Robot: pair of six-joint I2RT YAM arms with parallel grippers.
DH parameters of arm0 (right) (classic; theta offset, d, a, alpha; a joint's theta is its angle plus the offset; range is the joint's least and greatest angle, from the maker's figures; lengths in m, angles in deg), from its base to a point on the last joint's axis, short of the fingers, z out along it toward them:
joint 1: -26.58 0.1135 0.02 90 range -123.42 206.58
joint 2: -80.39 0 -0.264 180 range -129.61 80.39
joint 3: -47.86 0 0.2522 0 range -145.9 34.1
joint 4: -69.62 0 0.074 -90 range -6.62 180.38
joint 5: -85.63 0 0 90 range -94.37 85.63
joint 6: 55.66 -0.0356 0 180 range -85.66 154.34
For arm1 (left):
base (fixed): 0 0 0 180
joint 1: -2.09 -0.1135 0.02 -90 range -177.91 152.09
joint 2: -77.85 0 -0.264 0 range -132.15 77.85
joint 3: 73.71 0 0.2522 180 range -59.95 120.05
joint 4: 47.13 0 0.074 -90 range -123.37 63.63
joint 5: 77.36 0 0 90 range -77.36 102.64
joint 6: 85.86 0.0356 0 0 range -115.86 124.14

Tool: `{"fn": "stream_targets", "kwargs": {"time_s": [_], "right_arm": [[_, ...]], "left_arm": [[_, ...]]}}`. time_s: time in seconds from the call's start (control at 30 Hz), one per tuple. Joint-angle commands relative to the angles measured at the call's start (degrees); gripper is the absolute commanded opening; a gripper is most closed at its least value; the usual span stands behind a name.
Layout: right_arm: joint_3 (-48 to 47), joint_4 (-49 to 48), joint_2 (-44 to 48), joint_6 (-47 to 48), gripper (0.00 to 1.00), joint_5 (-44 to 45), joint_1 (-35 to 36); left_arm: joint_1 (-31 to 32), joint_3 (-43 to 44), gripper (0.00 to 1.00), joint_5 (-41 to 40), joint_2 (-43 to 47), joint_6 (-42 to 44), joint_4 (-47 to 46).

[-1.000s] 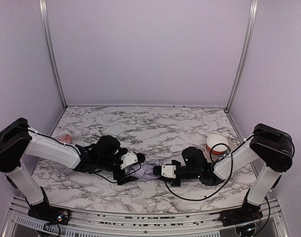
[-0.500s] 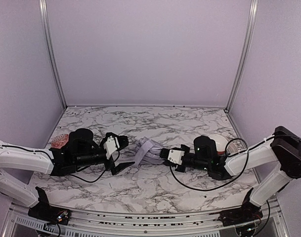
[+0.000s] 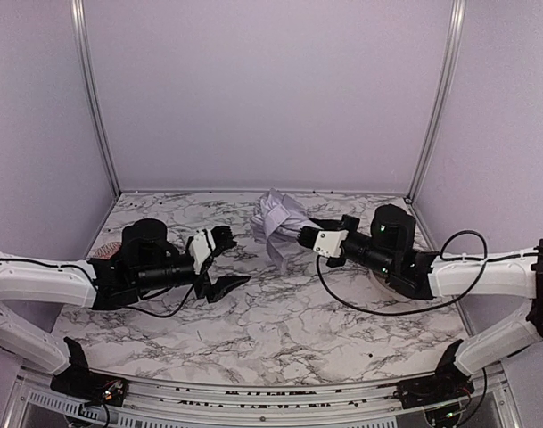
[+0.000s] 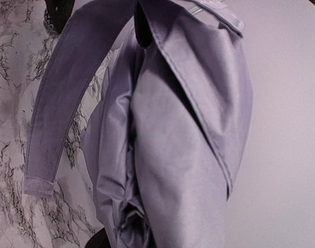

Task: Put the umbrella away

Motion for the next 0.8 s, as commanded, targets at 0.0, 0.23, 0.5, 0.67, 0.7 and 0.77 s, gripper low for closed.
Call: {"fn": "stream_targets", "kwargs": {"time_s": [0.0,0.23,0.5,0.67,0.7,0.77], "right_arm": [[-4.7,1.3,3.6,3.0,0.0,-3.3,-0.3],[-8.0,4.9,5.8,1.6,0.0,-8.9,-0.3],[-12.9,10.7,8.5,-3.1,0.0,-9.8,-0.3],[-13.7,10.8,9.1,-6.9,0.0,-9.9,-0.3],[-13.8,10.8,9.1,-7.5,0.0,-10.3,-0.3],[-14.0,10.5,8.9,-8.5,0.0,-11.3,-0.3]], "left_arm": [[-0.3,5.4,0.69,6.3,-7.0,-4.8,-0.8],[-0.3,5.4,0.72,8.6,-11.0,-6.5,-13.9],[-0.6,-4.0,0.71,17.5,-0.6,-0.2,-14.7],[-3.2,-5.8,0.67,8.9,4.6,-2.8,-12.5],[-3.4,-4.6,0.67,3.0,3.9,-4.9,-12.8],[-3.6,0.0,0.69,-6.3,0.8,-9.4,-11.9]]}}
